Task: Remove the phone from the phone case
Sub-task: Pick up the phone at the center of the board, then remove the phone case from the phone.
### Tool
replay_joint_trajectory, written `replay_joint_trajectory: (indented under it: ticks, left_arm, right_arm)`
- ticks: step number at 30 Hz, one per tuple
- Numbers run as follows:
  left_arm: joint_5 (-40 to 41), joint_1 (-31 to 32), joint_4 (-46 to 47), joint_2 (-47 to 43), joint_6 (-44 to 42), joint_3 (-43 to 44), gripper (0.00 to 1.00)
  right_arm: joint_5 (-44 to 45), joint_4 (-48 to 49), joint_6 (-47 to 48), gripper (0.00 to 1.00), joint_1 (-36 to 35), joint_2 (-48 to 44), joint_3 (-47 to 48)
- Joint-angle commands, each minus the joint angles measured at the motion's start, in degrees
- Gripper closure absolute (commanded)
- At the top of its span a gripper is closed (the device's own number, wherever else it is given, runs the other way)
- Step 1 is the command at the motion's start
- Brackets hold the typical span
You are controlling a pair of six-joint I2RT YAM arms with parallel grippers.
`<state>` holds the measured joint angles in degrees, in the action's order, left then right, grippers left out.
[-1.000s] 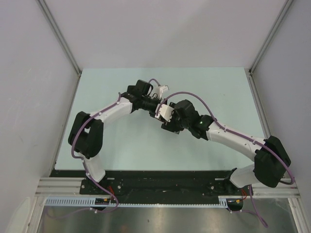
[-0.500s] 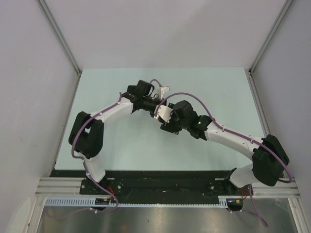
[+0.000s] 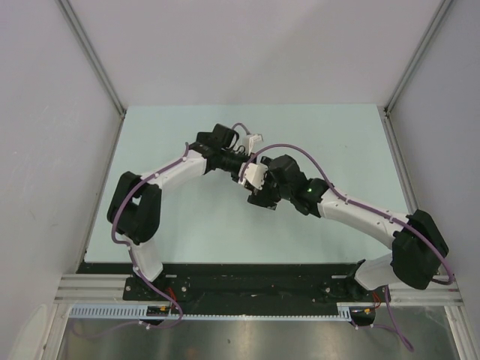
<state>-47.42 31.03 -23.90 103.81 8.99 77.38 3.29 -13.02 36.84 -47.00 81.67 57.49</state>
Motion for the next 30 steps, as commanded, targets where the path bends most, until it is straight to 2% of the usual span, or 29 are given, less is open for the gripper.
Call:
replay_joint_trajectory:
  ticks: [1, 5, 9, 15, 18, 26, 30]
  left_arm:
    - [2.06, 0.09, -0.8, -4.58, -5.91, 1.8, 1.0]
    - [3.21, -1.93, -0.8, -8.52, -6.88, 2.24, 1.0]
    - [-0.48, -5.53, -0.8, -11.34, -6.54, 3.21, 1.0]
    - [1.54, -6.5, -0.71, -13.46, -3.02, 5.23, 1.0]
    - [0.31, -6.5, -0.18, -14.25, -1.7, 4.44, 1.0]
    - [1.62, -6.5, 3.68, -15.66, -1.43, 2.51, 1.0]
    - [-0.73, -6.51, 4.3, -15.39, -0.91, 3.91, 1.0]
  right_arm:
    - [-5.72, 0.45, 2.27, 0.0, 2.17, -6.16, 0.95]
    - [-9.44, -2.18, 0.61, 0.0, 5.24, -11.25, 0.95]
    - [-9.96, -2.98, -1.85, 0.0, 8.76, -15.03, 0.95]
    - [-21.46, -1.4, -8.35, 0.0, 20.0, -18.91, 0.95]
    - [-23.49, -1.48, -10.29, 0.0, 23.0, -19.44, 0.95]
    - [-27.37, -2.72, -14.25, 0.0, 25.82, -20.15, 0.87]
    - [-29.38, -2.1, -16.27, 0.0, 27.4, -19.18, 0.95]
